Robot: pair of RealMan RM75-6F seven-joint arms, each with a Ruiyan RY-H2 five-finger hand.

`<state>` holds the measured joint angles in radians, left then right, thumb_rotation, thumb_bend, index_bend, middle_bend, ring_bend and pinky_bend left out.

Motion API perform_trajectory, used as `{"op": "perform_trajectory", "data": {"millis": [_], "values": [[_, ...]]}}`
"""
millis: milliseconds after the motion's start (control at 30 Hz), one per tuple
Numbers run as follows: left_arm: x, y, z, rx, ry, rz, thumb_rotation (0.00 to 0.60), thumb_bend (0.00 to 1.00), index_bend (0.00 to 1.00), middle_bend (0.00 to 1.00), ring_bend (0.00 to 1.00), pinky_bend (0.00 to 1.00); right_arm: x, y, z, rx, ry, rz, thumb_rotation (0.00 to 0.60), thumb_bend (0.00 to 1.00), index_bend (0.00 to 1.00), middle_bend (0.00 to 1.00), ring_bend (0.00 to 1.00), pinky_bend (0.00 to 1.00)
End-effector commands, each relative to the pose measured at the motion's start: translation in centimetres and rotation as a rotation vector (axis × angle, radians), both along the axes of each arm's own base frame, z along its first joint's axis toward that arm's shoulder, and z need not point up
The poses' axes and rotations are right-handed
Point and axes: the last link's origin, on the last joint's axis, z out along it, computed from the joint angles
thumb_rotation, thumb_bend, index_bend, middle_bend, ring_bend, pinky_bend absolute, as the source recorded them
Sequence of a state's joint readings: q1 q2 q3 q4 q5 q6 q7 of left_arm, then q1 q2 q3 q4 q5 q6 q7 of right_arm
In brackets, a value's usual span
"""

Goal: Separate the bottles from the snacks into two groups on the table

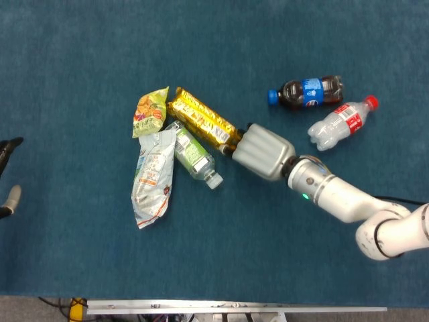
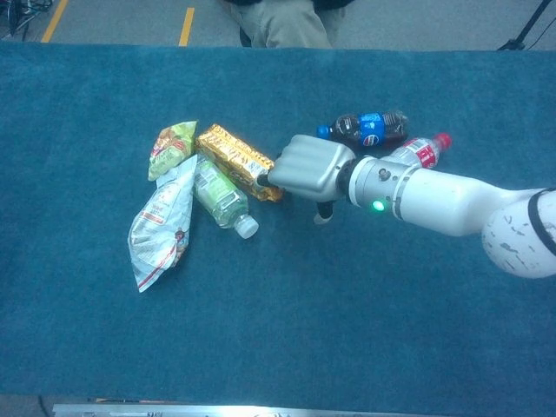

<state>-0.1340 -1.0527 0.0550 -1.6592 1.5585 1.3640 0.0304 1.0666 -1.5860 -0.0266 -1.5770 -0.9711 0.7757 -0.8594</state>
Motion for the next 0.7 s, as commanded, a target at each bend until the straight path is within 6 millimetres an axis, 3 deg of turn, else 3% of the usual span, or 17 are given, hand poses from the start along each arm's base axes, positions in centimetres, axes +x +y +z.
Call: {"op": "perform_trajectory", "data": {"millis": [33,467,700], "values": [[0.0,0.0,0.0,-0.001,0.0,-0.001,0.6,0.41,0.1,0.2,0.19,0.15,0.2,-1.3,-0.1,-0.048,-0.008,-0.032,0.6,0.11,0.19,0.37,0.3,0.44],[0.2,-0.2,0.2,0.005,0.006,-0.001,0.6,0.41,0.1,0.2,0.19,0.15,1.5,-6.5,-1.4,-0.184,-0.065,-0.188,0.6,0.11,0.19,0.36,0.3,0.44],[0.3,-0.2,0.5,0.012,0.012,0.0,0.6,0.41,0.1,0.2,0.19,0.15,2.1,-5.4,0.1,-0.14,-0.123,-0.174,0.6,0.11,0.19,0.36,0.3,0.44]]}}
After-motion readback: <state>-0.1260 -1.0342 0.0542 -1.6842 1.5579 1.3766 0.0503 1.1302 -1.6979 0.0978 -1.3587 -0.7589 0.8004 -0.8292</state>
